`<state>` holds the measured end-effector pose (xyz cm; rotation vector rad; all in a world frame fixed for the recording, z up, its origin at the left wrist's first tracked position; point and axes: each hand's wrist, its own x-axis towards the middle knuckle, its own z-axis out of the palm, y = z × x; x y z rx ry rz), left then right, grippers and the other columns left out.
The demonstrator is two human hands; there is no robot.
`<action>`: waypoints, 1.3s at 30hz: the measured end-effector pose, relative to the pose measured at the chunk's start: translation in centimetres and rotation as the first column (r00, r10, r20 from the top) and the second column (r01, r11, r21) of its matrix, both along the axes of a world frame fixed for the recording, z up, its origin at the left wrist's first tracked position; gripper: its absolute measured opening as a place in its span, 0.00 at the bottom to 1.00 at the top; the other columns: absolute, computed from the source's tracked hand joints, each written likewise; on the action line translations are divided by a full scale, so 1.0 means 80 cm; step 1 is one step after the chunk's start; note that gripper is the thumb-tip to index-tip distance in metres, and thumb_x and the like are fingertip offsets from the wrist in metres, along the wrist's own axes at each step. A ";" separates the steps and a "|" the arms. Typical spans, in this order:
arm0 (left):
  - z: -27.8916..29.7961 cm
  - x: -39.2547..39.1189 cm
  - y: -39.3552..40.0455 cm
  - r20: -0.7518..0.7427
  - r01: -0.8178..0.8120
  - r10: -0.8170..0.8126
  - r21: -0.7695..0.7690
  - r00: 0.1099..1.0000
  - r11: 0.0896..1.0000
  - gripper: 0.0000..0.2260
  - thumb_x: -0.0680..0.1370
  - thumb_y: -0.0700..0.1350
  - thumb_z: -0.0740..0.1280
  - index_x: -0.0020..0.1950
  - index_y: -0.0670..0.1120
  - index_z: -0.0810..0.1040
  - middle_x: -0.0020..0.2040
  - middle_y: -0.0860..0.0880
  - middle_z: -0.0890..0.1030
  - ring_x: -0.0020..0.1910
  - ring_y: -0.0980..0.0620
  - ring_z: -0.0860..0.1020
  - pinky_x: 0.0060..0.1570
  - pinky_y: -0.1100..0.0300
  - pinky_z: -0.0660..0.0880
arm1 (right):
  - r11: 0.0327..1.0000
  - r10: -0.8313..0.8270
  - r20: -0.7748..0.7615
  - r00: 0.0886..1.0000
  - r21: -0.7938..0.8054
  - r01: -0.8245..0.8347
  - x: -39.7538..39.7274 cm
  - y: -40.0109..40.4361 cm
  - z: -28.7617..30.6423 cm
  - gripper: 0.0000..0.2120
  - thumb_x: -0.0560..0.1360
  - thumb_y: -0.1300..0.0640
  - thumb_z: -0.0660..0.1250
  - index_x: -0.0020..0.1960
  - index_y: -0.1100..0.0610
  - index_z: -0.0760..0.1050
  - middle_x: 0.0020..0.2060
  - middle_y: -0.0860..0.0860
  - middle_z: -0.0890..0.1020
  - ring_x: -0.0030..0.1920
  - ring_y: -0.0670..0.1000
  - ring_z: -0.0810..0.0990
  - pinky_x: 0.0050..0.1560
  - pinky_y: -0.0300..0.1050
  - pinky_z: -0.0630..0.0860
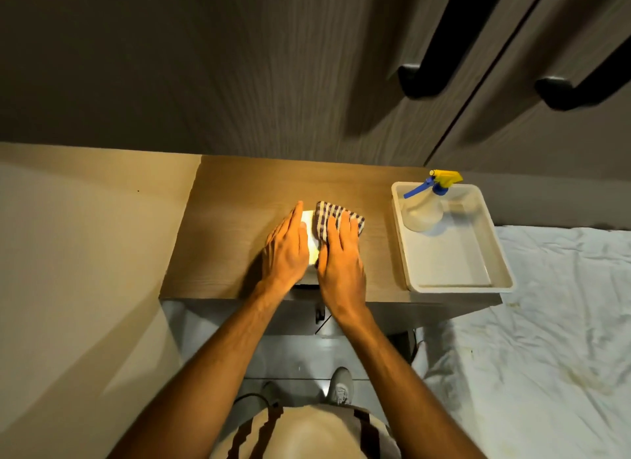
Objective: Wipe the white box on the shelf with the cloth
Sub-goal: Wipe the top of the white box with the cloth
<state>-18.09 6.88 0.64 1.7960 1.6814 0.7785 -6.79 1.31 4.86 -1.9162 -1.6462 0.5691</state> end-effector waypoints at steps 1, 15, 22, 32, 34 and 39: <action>0.000 -0.001 0.000 -0.002 0.016 -0.016 0.006 1.000 1.000 0.27 0.85 0.52 0.52 0.84 0.45 0.57 0.81 0.43 0.68 0.78 0.45 0.70 0.78 0.46 0.68 | 0.999 0.036 0.073 0.997 0.013 -0.037 -0.005 -0.013 -0.001 0.29 0.85 0.49 0.53 0.84 0.57 0.56 0.85 0.55 0.55 0.86 0.57 0.48 0.85 0.59 0.55; -0.006 -0.001 0.004 -0.071 0.001 0.002 0.043 0.997 0.999 0.26 0.86 0.51 0.50 0.84 0.46 0.56 0.79 0.42 0.71 0.77 0.44 0.71 0.78 0.44 0.67 | 0.997 0.071 0.182 0.981 0.004 -0.072 0.003 -0.013 -0.005 0.30 0.84 0.57 0.59 0.84 0.56 0.57 0.85 0.55 0.55 0.86 0.56 0.49 0.84 0.58 0.58; -0.010 0.001 0.010 0.003 0.011 -0.011 -0.030 1.000 0.999 0.25 0.86 0.51 0.48 0.84 0.47 0.58 0.82 0.44 0.67 0.80 0.47 0.67 0.81 0.46 0.63 | 0.967 0.252 0.233 0.939 -0.042 -0.250 0.022 0.049 0.015 0.27 0.86 0.51 0.57 0.84 0.55 0.58 0.84 0.55 0.59 0.85 0.57 0.53 0.84 0.55 0.59; -0.014 0.000 0.007 -0.004 -0.018 0.017 -0.014 1.000 1.000 0.25 0.86 0.49 0.53 0.84 0.51 0.55 0.81 0.45 0.68 0.79 0.47 0.68 0.80 0.50 0.64 | 0.975 0.218 0.250 0.943 -0.017 -0.221 0.002 -0.020 0.001 0.29 0.84 0.53 0.53 0.84 0.57 0.56 0.85 0.56 0.55 0.86 0.56 0.48 0.86 0.57 0.50; -0.012 0.003 0.009 0.057 -0.026 0.028 -0.020 0.998 0.999 0.25 0.86 0.49 0.51 0.84 0.49 0.57 0.81 0.45 0.68 0.79 0.48 0.68 0.79 0.58 0.61 | 0.961 0.272 0.263 0.926 -0.023 -0.276 0.007 0.010 0.008 0.28 0.85 0.52 0.54 0.84 0.56 0.56 0.84 0.56 0.57 0.86 0.57 0.50 0.86 0.56 0.51; -0.012 0.009 0.007 0.077 -0.056 0.056 -0.007 0.995 0.998 0.23 0.87 0.50 0.49 0.83 0.49 0.59 0.82 0.46 0.67 0.80 0.48 0.68 0.76 0.61 0.59 | 0.982 0.189 0.158 0.969 -0.061 -0.181 0.029 0.053 0.020 0.27 0.86 0.52 0.55 0.84 0.55 0.56 0.84 0.55 0.58 0.86 0.57 0.52 0.85 0.56 0.56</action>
